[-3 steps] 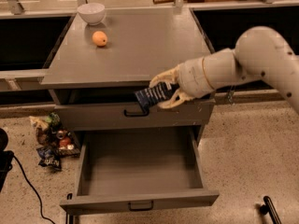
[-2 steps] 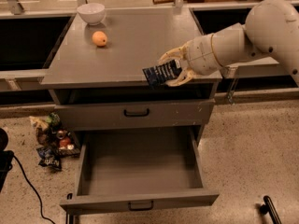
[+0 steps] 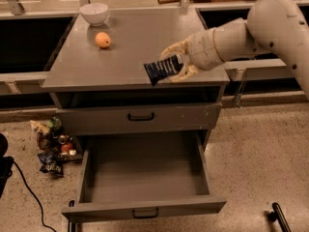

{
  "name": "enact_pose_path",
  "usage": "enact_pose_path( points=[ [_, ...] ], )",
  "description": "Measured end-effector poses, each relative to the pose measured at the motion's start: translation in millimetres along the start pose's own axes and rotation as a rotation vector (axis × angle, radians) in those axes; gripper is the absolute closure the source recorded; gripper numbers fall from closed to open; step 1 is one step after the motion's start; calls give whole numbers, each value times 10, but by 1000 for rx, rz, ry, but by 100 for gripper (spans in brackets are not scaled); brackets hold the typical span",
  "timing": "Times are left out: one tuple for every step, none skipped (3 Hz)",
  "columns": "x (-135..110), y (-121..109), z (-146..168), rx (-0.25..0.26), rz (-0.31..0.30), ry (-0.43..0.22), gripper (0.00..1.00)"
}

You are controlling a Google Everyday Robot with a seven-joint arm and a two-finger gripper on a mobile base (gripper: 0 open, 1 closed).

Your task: Pick rxbar blueberry from middle drawer and place on counter

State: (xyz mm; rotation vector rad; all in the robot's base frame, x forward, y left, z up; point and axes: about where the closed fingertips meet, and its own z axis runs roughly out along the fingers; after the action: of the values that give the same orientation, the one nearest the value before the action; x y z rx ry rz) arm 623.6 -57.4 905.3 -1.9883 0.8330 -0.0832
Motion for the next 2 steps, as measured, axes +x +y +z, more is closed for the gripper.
enact_pose_path(
  points=[
    [324, -345, 230, 58, 13, -18, 100],
    [641, -709, 444, 129, 53, -40, 100]
  ],
)
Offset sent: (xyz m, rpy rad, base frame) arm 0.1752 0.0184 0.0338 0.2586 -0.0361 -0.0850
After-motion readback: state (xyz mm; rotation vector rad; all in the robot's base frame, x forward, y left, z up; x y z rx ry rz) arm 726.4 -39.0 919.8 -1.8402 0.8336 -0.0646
